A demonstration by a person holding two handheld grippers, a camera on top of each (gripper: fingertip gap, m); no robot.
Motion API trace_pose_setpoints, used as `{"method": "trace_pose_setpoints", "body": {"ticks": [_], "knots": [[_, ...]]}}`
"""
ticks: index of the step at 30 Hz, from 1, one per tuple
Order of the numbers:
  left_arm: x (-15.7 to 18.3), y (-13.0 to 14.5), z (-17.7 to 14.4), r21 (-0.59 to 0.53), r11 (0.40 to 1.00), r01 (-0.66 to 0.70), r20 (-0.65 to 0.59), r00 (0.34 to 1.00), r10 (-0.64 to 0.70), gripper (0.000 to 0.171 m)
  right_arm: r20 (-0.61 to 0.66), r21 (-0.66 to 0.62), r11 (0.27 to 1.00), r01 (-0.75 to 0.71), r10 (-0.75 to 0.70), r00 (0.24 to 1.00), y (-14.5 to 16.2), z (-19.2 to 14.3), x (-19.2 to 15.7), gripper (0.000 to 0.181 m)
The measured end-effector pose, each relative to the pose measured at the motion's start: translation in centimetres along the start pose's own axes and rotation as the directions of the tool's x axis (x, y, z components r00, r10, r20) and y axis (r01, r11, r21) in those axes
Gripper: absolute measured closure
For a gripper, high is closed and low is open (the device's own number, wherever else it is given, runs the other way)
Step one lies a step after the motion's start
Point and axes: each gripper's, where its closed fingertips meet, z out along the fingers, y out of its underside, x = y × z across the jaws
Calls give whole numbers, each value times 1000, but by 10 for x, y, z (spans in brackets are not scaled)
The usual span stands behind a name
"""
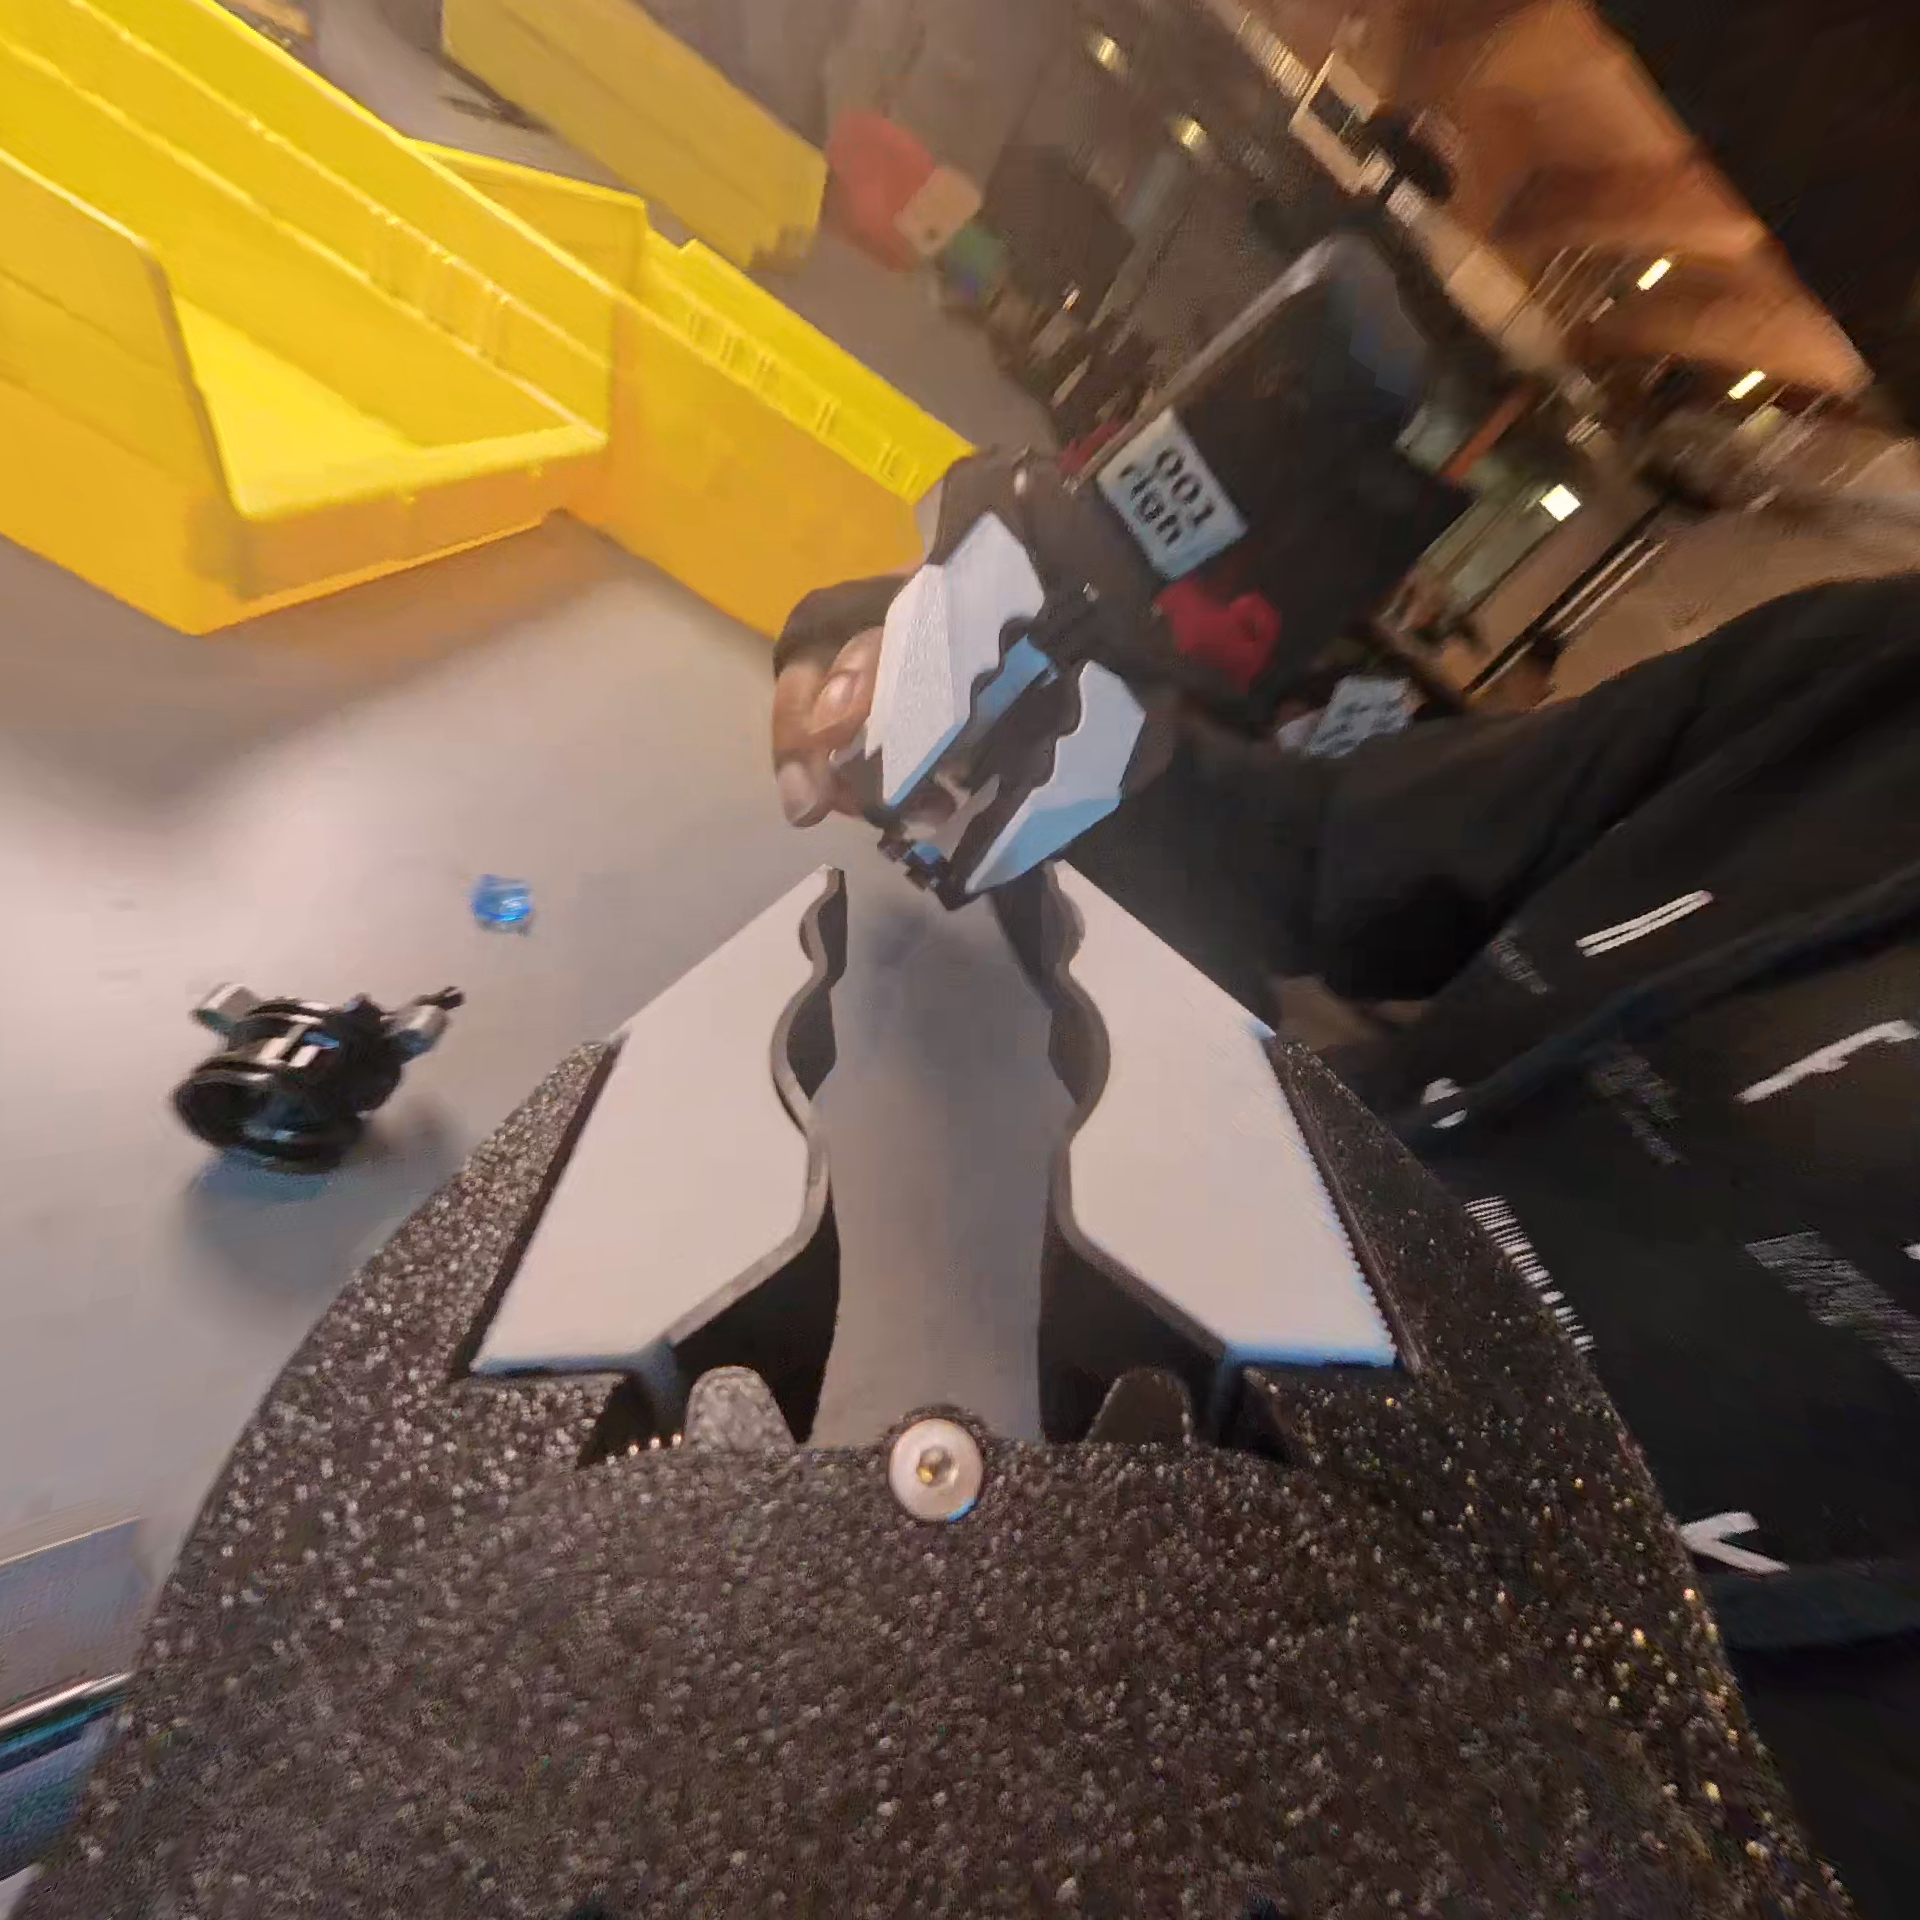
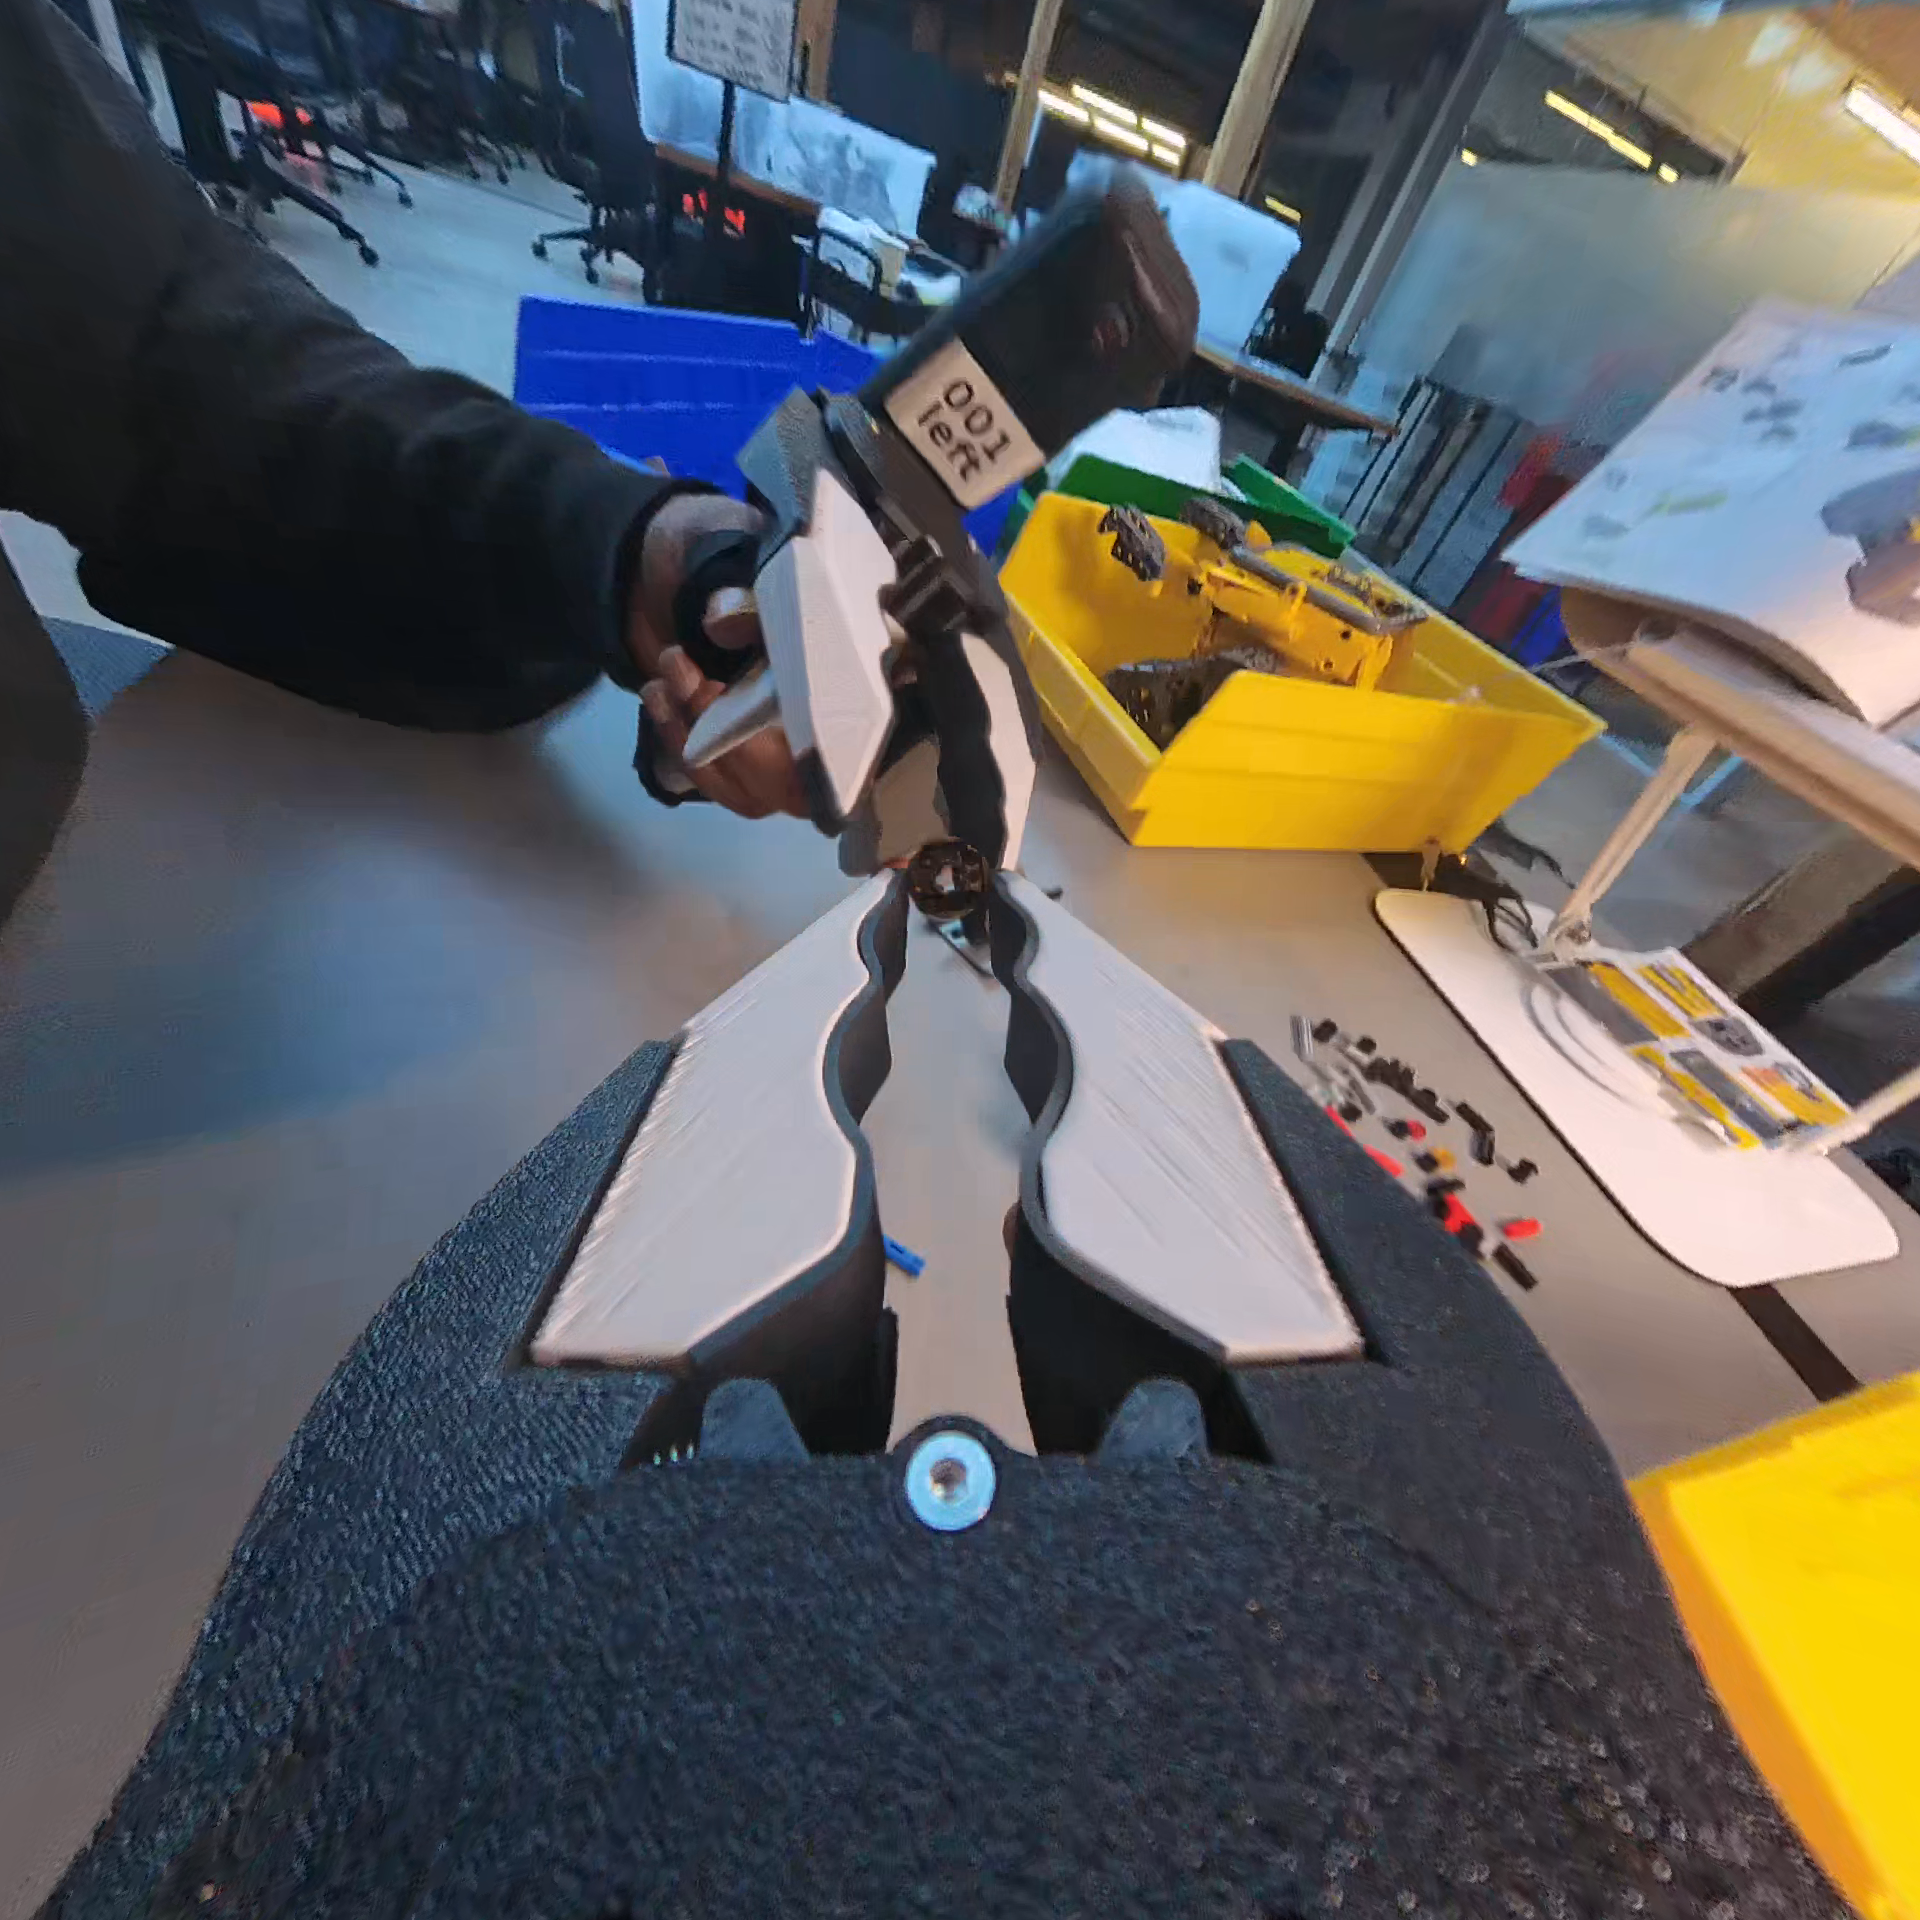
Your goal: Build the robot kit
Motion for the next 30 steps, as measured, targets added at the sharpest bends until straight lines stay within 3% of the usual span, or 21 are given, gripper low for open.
{"method": "trace_pose_setpoints", "body": {"ticks": [3,8,11,13,15,18,20,22,24,25,27,30], "knots": [[12,-9,-7,90,984,153,-124,982,-142,143,5,65,997,31,-31,999,-16,3,-9,166],[21,-15,-13,130,967,220,-206,960,-191,158,-26,103,992,72,-69,997,-26,2,-11,166],[12,-13,-14,115,985,127,-92,989,-116,164,-75,52,991,124,-120,990,-19,4,-5,166],[2,-5,-15,38,999,-23,53,998,21,164,-88,-17,986,166,-167,982,-7,8,-5,166],[-10,6,-18,-92,975,-204,203,954,219,167,-88,-73,979,193,-199,976,5,13,-6,170],[-31,23,-30,-336,847,-412,364,772,521,167,-26,-175,966,192,-199,980,31,21,-14,160],[-52,38,-42,-528,706,-473,405,590,698,167,6,-213,964,161,-164,987,43,22,-16,159],[-68,60,-52,-709,528,-468,341,427,837,167,-5,-243,962,123,-128,992,51,18,-8,159],[-77,80,-56,-819,365,-442,236,321,917,167,-61,-277,957,87,-108,992,58,10,9,159],[-80,88,-57,-852,307,-424,187,301,935,167,-96,-292,954,65,-97,991,62,5,18,159],[-80,93,-55,-870,269,-414,154,289,945,166,-160,-317,948,22,-76,984,70,-5,35,159],[-77,96,-54,-850,329,-411,178,363,915,165,-235,-346,937,-42,-44,971,80,-18,53,159]]}}
